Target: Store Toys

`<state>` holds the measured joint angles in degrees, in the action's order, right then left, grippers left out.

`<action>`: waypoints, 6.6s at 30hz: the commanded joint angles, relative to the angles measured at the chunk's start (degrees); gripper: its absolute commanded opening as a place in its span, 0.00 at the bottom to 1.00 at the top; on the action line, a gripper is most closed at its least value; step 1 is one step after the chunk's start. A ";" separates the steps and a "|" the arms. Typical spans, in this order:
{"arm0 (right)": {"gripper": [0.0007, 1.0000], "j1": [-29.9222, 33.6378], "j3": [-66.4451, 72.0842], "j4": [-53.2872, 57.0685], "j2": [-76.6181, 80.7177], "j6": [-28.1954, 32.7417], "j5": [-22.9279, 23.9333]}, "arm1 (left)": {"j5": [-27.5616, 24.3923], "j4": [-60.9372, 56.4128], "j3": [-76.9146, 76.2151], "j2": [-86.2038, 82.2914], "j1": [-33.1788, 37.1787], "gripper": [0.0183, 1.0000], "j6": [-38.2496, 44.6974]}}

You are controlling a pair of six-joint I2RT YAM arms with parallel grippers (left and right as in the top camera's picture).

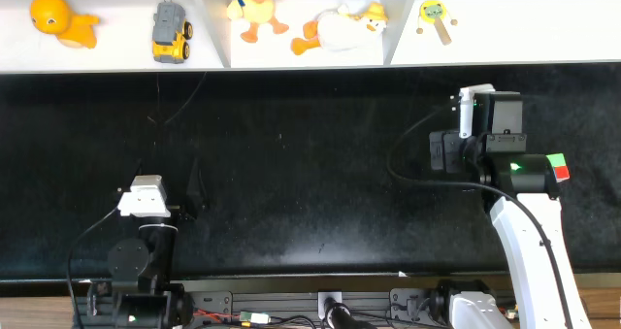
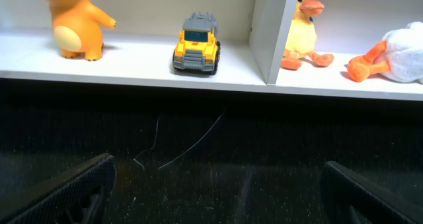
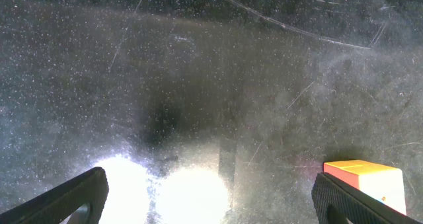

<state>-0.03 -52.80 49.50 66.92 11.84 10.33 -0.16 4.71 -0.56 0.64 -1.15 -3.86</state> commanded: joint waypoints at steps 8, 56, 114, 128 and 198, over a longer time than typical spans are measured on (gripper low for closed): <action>1.00 2.54 0.57 -1.18 -0.07 -0.28 -2.12 | 0.28 0.15 0.11 -0.48 -0.20 1.00 1.07; 0.99 52.02 0.55 -12.85 22.80 43.91 -33.42 | 0.28 0.15 0.11 -0.48 -0.20 1.00 1.07; 0.45 43.52 -9.03 -13.27 17.38 29.81 -29.79 | 0.28 0.15 0.11 -0.48 -0.20 1.00 1.07; 0.44 33.97 -29.20 -9.05 27.98 23.65 -29.77 | 0.28 0.15 0.11 -0.48 -0.20 1.00 1.07; 1.00 20.24 -11.43 -21.03 20.37 11.28 -18.16 | 0.28 0.15 0.11 -0.48 -0.20 1.00 1.07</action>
<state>22.87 -67.46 29.19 91.29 23.57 -10.31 -0.16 4.71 -0.56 0.64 -1.15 -3.86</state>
